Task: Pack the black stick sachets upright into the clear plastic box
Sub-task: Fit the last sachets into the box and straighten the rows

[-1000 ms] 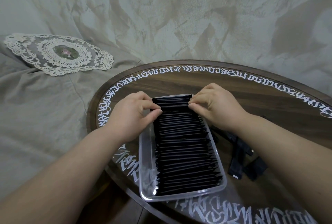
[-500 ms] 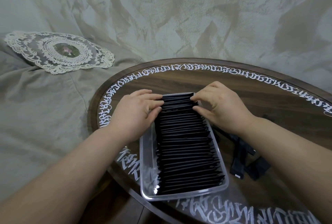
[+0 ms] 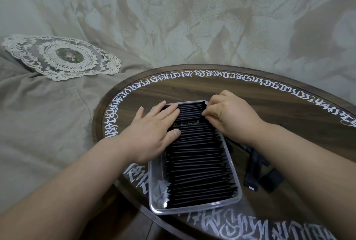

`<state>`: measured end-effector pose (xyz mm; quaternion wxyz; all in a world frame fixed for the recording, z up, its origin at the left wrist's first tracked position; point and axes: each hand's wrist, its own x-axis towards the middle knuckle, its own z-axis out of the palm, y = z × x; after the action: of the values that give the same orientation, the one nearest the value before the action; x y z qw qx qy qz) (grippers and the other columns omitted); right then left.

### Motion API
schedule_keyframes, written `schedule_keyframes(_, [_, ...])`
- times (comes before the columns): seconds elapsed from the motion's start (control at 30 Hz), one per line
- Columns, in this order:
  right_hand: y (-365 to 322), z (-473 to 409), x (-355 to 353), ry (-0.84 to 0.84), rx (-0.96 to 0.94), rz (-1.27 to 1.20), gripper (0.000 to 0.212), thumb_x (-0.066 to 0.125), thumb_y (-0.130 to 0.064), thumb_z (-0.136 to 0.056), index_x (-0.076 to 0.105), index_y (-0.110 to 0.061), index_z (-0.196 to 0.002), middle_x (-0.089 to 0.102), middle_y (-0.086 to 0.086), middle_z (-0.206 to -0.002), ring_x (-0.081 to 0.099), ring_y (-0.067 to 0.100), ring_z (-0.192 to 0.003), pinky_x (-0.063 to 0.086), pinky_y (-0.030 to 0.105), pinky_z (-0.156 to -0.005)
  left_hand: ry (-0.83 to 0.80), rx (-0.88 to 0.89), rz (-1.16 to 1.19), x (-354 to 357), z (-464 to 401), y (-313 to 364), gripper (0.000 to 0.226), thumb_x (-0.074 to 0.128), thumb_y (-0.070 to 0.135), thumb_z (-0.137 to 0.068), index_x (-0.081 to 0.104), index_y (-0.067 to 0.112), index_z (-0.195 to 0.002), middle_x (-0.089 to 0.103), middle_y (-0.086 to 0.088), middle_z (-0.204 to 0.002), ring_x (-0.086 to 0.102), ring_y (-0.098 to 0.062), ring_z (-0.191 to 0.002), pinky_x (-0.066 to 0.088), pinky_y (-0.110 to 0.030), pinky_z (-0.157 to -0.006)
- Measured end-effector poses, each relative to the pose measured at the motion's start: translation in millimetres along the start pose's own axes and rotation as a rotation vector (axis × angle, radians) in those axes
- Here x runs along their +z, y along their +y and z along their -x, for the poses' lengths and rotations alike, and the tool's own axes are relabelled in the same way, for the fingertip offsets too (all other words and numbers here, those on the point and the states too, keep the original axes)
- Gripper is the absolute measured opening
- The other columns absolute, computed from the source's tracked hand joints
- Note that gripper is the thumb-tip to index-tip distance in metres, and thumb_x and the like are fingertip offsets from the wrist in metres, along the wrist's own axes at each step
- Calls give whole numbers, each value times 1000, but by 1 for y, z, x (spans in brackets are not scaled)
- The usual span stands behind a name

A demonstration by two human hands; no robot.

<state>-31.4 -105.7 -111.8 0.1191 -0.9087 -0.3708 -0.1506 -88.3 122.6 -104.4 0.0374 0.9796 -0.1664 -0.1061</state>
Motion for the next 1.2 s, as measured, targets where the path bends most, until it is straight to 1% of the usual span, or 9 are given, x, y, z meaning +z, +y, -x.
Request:
schedule_keyframes(0.07, [-2,3,-2,41,0,-2,8,72,-16,-81,77,-19,-87,67,-4,-89,55,26,-82,43,28,-61,3,-3,4,0,2,0,62,16,50,-99,-4,28,-153,-14,18,-159,-18,-6,-145,-3,-53,-118])
schedule_keyframes(0.13, [-3,4,-4,82,23,-11,17,66,-23,-86,74,-18,-99,69,-3,-104,55,29,-96,47,31,-74,56,-40,33,-1,0,-1,62,17,50,-99,-4,28,-153,-15,17,-158,-18,-6,-145,-3,-52,-118])
schedule_keyframes(0.2, [-7,3,-8,-109,110,-14,49,42,-47,-93,55,-22,-132,51,-5,-139,40,28,-127,40,39,-99,68,-97,38,0,-3,-1,63,17,50,-99,-5,27,-153,-17,17,-158,-19,-7,-145,-4,-53,-118])
schedule_keyframes(0.27, [-10,3,-8,-381,178,-11,68,21,-61,-92,21,-26,-150,16,-9,-158,6,20,-146,21,45,-115,25,-133,17,1,-5,0,63,17,50,-99,-6,26,-153,-17,16,-159,-19,-9,-145,-4,-55,-117])
schedule_keyframes(0.37, [-16,2,-11,-561,207,31,68,16,-60,-94,3,-27,-152,-7,-12,-159,-14,17,-146,8,48,-118,-8,-150,21,0,-7,3,63,17,49,-100,-6,25,-153,-16,15,-159,-18,-10,-146,-4,-56,-116])
schedule_keyframes(0.73, [-22,4,-15,-608,227,54,76,14,-66,-91,-6,-26,-152,-14,-11,-158,-9,16,-147,8,49,-118,-15,-162,51,1,-6,3,63,16,50,-100,-9,27,-153,-18,15,-158,-19,-9,-145,-4,-55,-116])
schedule_keyframes(0.9, [-30,26,-23,-450,340,-205,75,28,-59,-94,-6,-25,-152,-9,-5,-160,5,13,-147,17,36,-117,74,-146,124,5,9,6,62,17,48,-100,-8,25,-153,-19,13,-158,-20,-7,-144,-5,-50,-118])
schedule_keyframes(1.07, [-57,59,-42,-286,431,-438,61,48,-41,-96,20,-29,-149,42,-12,-145,42,10,-131,34,19,-95,136,-160,192,8,30,18,67,23,48,-100,-6,21,-154,-19,7,-159,-18,-9,-145,-2,-48,-119])
schedule_keyframes(1.2, [-76,64,-42,-236,489,-505,63,53,-44,-93,26,-29,-147,51,-12,-137,50,11,-123,38,19,-90,118,-154,192,12,51,31,82,33,62,-92,-3,21,-154,-20,5,-159,-20,-10,-145,-1,-50,-119])
